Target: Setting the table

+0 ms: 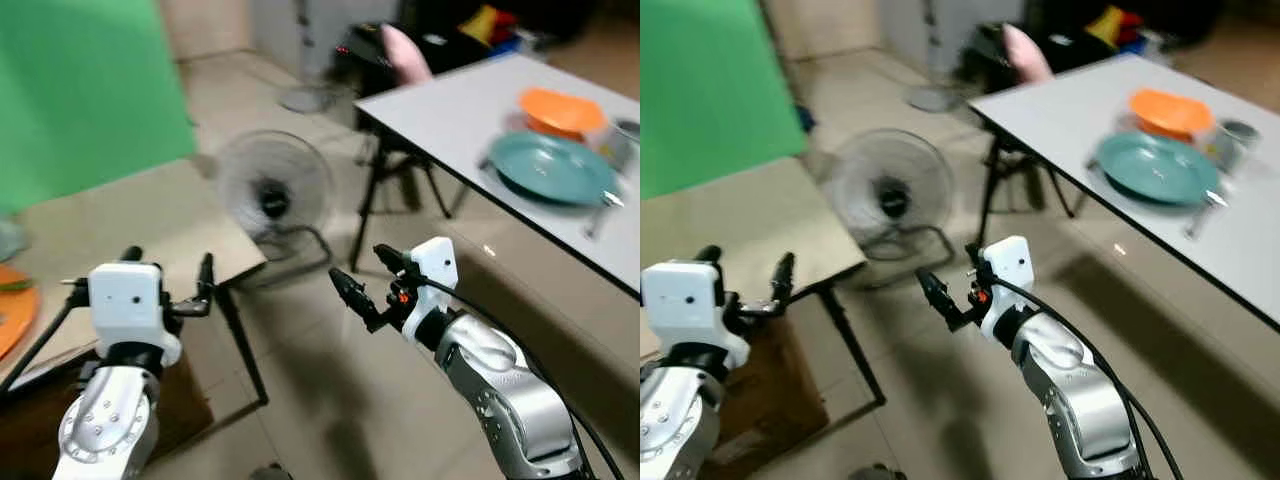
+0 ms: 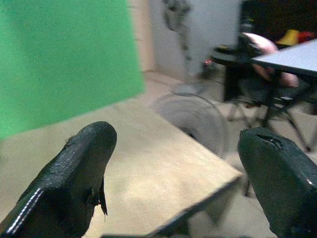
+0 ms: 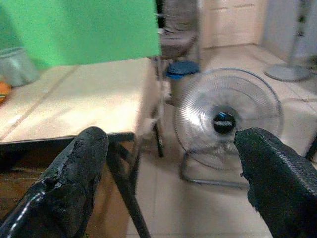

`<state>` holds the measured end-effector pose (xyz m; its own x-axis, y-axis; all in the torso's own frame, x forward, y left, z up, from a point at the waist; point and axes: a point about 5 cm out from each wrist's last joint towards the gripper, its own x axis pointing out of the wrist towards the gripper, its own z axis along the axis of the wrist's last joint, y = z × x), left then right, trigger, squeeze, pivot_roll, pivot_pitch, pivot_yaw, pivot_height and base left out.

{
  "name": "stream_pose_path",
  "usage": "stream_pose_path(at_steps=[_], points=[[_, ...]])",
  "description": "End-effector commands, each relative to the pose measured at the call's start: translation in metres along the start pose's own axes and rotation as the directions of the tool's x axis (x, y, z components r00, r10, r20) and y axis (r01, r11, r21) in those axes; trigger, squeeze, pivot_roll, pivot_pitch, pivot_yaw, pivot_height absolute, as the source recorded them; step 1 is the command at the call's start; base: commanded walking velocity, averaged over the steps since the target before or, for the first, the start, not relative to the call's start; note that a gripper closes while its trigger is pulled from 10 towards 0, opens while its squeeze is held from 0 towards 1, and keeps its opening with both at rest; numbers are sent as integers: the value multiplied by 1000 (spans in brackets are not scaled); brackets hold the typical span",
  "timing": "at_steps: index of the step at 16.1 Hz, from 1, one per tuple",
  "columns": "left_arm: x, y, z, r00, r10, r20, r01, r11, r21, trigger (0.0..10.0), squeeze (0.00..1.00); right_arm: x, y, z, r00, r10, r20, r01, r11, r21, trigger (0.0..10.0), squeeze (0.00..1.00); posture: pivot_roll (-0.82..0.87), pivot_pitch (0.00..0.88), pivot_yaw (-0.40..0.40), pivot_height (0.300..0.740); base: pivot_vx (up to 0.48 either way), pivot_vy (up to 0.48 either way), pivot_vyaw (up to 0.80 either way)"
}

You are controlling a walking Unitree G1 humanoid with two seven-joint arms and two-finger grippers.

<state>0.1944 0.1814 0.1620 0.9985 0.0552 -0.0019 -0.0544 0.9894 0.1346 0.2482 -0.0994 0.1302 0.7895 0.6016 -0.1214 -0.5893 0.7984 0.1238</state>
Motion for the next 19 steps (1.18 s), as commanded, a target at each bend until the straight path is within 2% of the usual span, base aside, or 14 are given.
stream_pose_path(at_steps=[1, 3, 6, 9, 11, 13, 15, 19], points=[[-2, -1, 3, 1000, 8, 20, -8, 1000, 7, 10000, 0, -3, -3, 0, 1000, -1, 2, 1, 1000, 1, 10000, 0, -12, 0, 6, 740, 0, 0, 800], [-3, 0, 2, 1000, 15, 19, -15, 1000, 14, 10000, 0, -5, -6, -2, 999, -40, 14, 40, 999, 10, 10000, 0, -13, 0, 11, 740, 0, 0, 800], [2, 3, 2, 999, 22, 40, -24, 998, 52, 10000, 0, -10, -18, -4, 986, -161, 52, 160, 987, 12, 10000, 0, -36, 0, 45, 740, 0, 0, 800], [9, 9, -6, 997, 25, 68, -31, 996, 89, 10000, 0, -28, -40, 5, 947, -302, 108, 307, 951, -28, 10000, 0, -90, 0, 82, 740, 0, 0, 800], [8, 15, -9, 996, 51, 73, -57, 996, 74, 10000, 0, -37, -53, 2, 931, -349, 104, 355, 933, -50, 10000, 0, -105, 0, 88, 740, 0, 0, 800], [6, 18, -12, 996, 44, 72, -49, 996, 69, 10000, 0, -41, -57, 0, 933, -346, 96, 352, 934, -56, 10000, 0, -108, 0, 82, 740, 0, 0, 800], [2, 16, -12, 996, 22, 86, -26, 999, 41, 10000, 0, -39, -54, -3, 959, -274, 72, 278, 959, -57, 10000, 0, -103, 0, 73, 740, 0, 0, 800], [-1, 14, -11, 995, 14, 103, -17, 999, 30, 10000, 0, -34, -49, -4, 969, -237, 64, 241, 969, -52, 10000, 0, -87, 0, 56, 740, 212, 0, 800]])
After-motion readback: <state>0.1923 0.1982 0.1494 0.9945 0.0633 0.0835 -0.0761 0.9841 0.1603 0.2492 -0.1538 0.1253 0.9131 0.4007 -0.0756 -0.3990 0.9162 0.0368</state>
